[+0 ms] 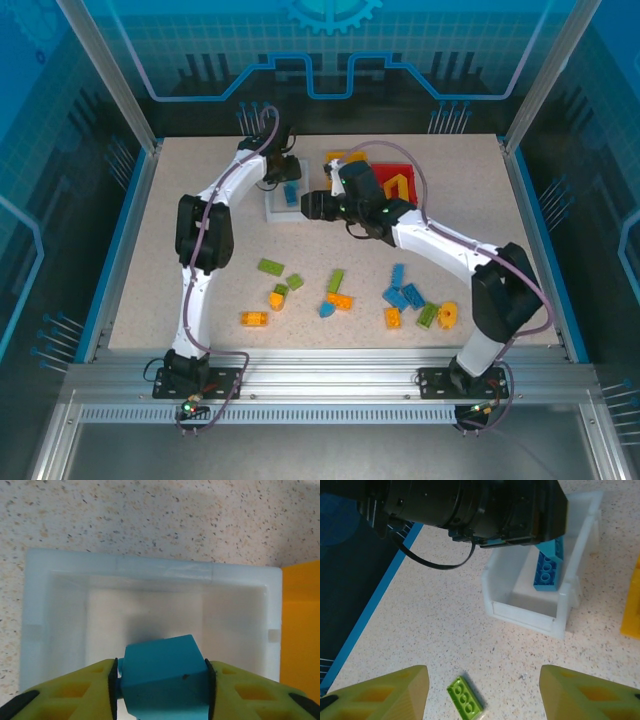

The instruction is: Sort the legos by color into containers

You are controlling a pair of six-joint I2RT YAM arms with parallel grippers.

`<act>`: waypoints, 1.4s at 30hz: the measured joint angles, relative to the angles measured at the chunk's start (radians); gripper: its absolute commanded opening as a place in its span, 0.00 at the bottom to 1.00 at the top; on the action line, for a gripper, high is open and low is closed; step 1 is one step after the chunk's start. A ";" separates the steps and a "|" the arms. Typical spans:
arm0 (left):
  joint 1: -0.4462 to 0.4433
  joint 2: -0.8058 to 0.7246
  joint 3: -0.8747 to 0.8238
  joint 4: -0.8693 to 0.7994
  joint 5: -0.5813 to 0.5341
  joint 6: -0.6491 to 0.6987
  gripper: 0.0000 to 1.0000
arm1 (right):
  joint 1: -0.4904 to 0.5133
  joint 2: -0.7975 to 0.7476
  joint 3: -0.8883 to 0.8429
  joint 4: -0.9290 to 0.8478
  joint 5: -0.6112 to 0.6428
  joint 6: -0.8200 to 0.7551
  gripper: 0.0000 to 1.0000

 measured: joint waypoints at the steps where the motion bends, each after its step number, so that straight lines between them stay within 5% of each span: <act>1: 0.000 0.000 0.000 0.001 0.006 0.000 0.47 | 0.003 0.014 0.018 0.000 0.000 -0.008 0.62; 10: 0.002 0.000 -0.001 0.006 0.040 0.000 0.60 | 0.057 0.047 0.093 -0.021 0.040 -0.059 0.63; 16: 0.003 -0.050 -0.050 0.009 0.049 0.000 0.62 | 0.059 -0.117 -0.036 -0.082 0.169 -0.056 0.61; 21: 0.001 -0.194 -0.159 0.044 0.076 -0.021 0.63 | 0.008 -0.331 -0.126 -0.310 0.361 0.115 0.63; 24: -0.018 -0.336 -0.275 0.096 0.105 -0.050 0.64 | -0.123 -0.439 -0.210 -0.486 0.408 0.277 0.63; 27: -0.092 -0.496 -0.426 0.178 0.134 -0.082 0.64 | -0.306 -0.545 -0.377 -0.626 0.386 0.404 0.65; 31: -0.303 -0.670 -0.657 0.307 0.172 -0.142 0.64 | -0.477 -0.631 -0.547 -0.774 0.302 0.477 0.67; 36: -0.511 -0.749 -0.863 0.400 0.197 -0.235 0.64 | -0.557 -0.618 -0.570 -0.841 0.220 0.485 0.71; 42: -0.591 -0.761 -0.940 0.432 0.190 -0.312 0.63 | -0.584 -0.503 -0.618 -0.806 0.133 0.486 0.74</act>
